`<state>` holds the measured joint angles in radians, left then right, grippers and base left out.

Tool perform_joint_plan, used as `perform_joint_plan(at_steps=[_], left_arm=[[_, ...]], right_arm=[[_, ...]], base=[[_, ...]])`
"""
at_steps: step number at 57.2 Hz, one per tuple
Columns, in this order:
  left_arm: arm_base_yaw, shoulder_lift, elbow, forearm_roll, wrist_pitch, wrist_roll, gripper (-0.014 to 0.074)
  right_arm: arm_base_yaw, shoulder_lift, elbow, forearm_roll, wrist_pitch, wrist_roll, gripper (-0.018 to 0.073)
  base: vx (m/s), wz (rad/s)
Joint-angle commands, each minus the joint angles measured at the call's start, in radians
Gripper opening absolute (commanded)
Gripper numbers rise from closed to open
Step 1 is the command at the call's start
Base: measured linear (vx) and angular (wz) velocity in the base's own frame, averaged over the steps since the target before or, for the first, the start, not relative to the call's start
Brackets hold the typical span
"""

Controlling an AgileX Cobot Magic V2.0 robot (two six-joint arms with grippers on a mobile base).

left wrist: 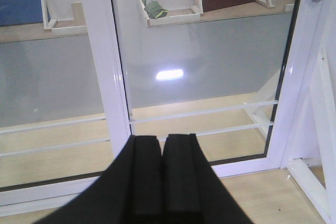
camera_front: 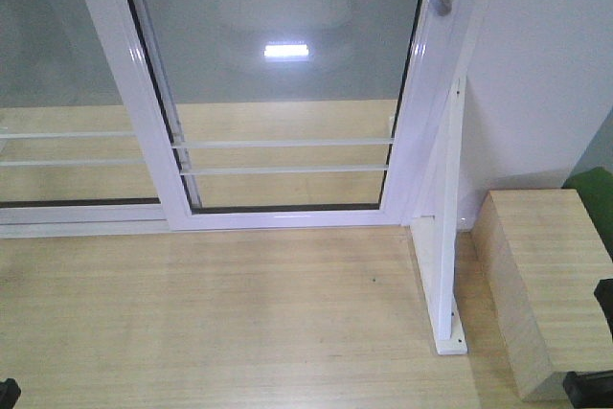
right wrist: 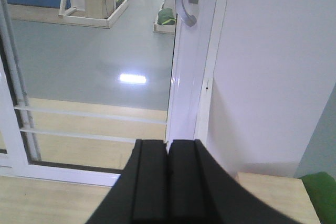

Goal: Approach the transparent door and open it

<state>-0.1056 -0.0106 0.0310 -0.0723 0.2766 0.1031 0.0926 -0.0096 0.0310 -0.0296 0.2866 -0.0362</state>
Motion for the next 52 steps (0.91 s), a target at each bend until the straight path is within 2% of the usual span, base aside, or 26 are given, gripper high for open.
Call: perform_joint_plan(at_steps=[1, 28, 52], left_arm=[[-0.005, -0.015, 0.008, -0.005, -0.078, -0.007, -0.0003], [-0.005, -0.015, 0.008, -0.005, -0.078, -0.007, -0.0003], [-0.005, -0.015, 0.008, -0.005, -0.078, -0.007, -0.0003]], right_arm=[[-0.002, -0.016, 0.003, -0.002, -0.082, -0.008, -0.0001], [-0.002, -0.016, 0.003, -0.002, -0.082, -0.008, -0.0001], [-0.002, -0.016, 0.003, -0.002, -0.082, -0.008, -0.0001]], base=[[0.39, 0.0], [0.32, 0.03], [0.2, 0.02]])
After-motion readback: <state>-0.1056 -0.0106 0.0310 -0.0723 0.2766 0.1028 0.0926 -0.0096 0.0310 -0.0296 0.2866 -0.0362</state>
